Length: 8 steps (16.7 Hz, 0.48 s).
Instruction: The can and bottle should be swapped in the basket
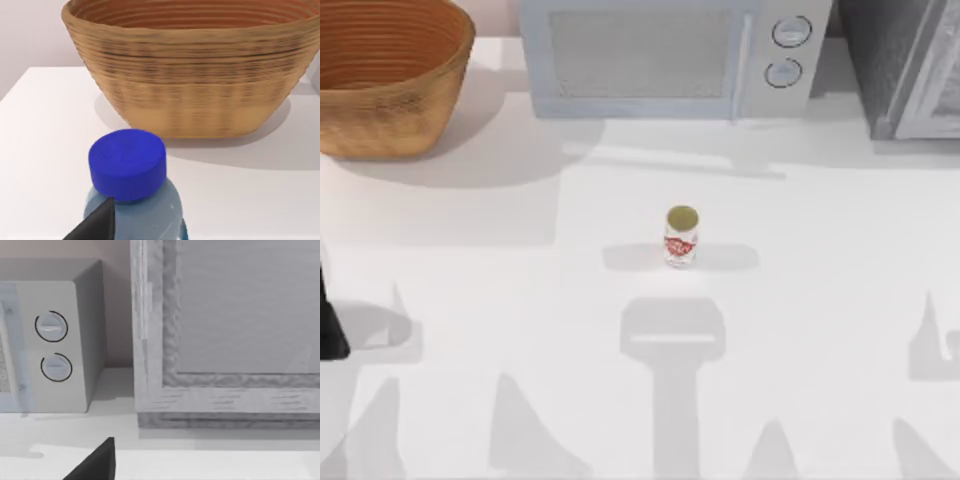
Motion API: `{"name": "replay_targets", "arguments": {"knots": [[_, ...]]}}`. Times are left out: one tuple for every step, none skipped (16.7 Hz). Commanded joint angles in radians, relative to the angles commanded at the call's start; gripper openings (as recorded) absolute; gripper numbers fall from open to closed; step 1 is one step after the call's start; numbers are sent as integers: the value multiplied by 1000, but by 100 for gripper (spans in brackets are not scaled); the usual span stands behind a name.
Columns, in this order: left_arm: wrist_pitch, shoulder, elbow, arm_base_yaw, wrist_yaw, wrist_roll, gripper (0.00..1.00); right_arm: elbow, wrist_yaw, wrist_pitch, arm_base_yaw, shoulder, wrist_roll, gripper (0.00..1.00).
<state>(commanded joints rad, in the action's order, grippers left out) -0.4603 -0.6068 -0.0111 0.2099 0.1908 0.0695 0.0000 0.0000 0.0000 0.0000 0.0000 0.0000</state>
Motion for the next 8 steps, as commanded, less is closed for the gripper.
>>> {"name": "replay_targets", "arguments": {"knots": [[-64,-78,2,25,28,10,100,0,0,0,0,0,0,100],[-129,-157,4,49,57,19,100,0,0,0,0,0,0,100],[-194,-236,7,74,85,29,100,0,0,0,0,0,0,100],[-259,-316,9,99,113,38,100,0,0,0,0,0,0,100],[-322,-394,11,123,141,47,100,0,0,0,0,0,0,100],[-384,-471,12,147,168,56,100,0,0,0,0,0,0,100],[-443,-546,14,171,193,65,100,0,0,0,0,0,0,100],[-499,-617,15,193,217,73,100,0,0,0,0,0,0,100]]}}
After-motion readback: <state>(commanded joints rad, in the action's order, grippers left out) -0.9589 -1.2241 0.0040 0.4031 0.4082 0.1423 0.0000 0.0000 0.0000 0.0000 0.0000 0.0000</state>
